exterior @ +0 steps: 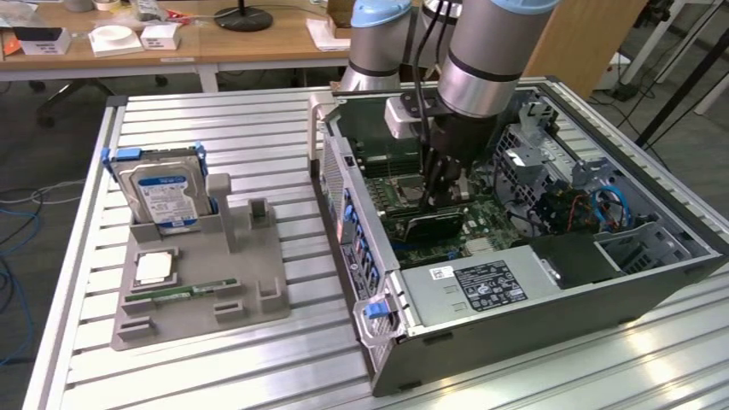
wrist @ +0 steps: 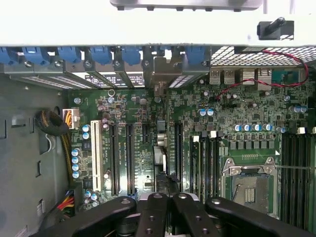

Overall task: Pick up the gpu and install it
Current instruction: 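Insert the gpu into the slot, then press down on the gpu until it lock into place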

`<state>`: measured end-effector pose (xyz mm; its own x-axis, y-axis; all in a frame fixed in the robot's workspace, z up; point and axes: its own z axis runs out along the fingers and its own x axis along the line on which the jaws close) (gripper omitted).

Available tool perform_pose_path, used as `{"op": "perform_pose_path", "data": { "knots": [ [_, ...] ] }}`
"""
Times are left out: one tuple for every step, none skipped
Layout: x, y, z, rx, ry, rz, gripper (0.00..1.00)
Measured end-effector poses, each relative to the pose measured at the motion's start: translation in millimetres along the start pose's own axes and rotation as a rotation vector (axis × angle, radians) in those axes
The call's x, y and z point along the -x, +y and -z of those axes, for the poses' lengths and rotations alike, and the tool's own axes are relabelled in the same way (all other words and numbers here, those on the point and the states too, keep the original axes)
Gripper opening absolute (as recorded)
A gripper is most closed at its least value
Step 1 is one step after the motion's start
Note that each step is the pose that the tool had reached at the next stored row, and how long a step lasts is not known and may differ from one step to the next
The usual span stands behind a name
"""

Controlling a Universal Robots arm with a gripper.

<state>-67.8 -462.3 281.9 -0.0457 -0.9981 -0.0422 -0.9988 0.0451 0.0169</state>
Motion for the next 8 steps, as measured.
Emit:
{"op": "perform_pose_path", "data": {
  "knots": [
    [0.0,0.0,0.0,0.0000,0.0001,0.000,0.11],
    [0.0,0.0,0.0,0.0000,0.0000,0.000,0.11],
    [0.0,0.0,0.0,0.0000,0.0000,0.000,0.11],
    [-0.1,0.0,0.0,0.0000,0.0000,0.000,0.11],
    [-0.1,0.0,0.0,0.0000,0.0000,0.000,0.11],
    [-0.1,0.0,0.0,0.0000,0.0000,0.000,0.11],
    [-0.1,0.0,0.0,0.0000,0.0001,0.000,0.11],
    [-0.1,0.0,0.0,0.0000,0.0000,0.000,0.11]
  ]
}}
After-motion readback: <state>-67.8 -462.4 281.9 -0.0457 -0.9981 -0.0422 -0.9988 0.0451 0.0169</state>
